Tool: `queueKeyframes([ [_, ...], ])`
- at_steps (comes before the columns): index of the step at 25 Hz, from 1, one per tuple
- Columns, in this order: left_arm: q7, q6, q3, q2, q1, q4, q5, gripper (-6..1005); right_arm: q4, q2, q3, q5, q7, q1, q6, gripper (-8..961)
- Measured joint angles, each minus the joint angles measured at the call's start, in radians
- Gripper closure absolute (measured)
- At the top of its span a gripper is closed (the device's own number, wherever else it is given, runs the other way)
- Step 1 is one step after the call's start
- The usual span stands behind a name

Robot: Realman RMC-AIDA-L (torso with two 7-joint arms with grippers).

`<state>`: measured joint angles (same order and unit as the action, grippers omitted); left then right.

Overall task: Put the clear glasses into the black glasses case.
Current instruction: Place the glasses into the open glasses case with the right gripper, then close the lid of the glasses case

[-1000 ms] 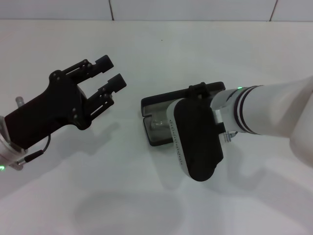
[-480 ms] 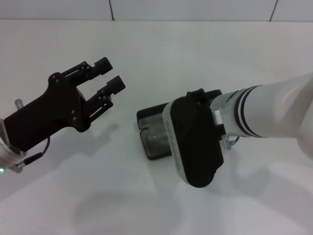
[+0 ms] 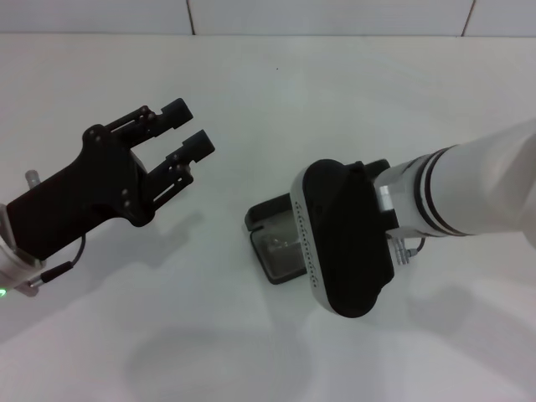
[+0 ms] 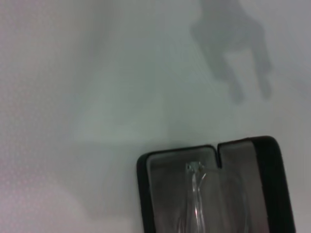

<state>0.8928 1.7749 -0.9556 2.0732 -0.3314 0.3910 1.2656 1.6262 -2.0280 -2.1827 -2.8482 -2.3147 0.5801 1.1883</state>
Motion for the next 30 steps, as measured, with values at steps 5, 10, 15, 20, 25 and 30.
queueKeyframes([
  [5, 0.0, 0.0, 0.0, 0.001, -0.001, 0.0, 0.0, 433, 0.0, 0.0, 0.011, 0.009, -0.007, 0.003, 0.029, 541],
  [10, 0.0, -0.001, 0.0, -0.002, -0.003, 0.0, 0.0, 432, 0.0, 0.0, 0.013, 0.018, -0.008, 0.004, 0.058, 541],
  [15, 0.0, -0.003, 0.0, -0.004, -0.003, 0.004, 0.0, 431, 0.033, 0.0, 0.037, 0.055, -0.004, 0.001, 0.081, 541],
  [20, 0.001, -0.002, 0.0, -0.006, -0.007, 0.005, 0.01, 430, 0.083, 0.002, 0.099, 0.12, 0.014, 0.002, 0.166, 542],
  [25, 0.002, 0.002, 0.0, -0.007, -0.005, 0.005, 0.012, 428, 0.135, 0.004, 0.231, 0.263, 0.112, -0.031, 0.226, 542],
  [30, 0.003, -0.001, 0.004, -0.007, 0.002, 0.004, 0.012, 427, 0.12, 0.003, 0.487, 0.459, 0.229, -0.101, 0.24, 542],
])
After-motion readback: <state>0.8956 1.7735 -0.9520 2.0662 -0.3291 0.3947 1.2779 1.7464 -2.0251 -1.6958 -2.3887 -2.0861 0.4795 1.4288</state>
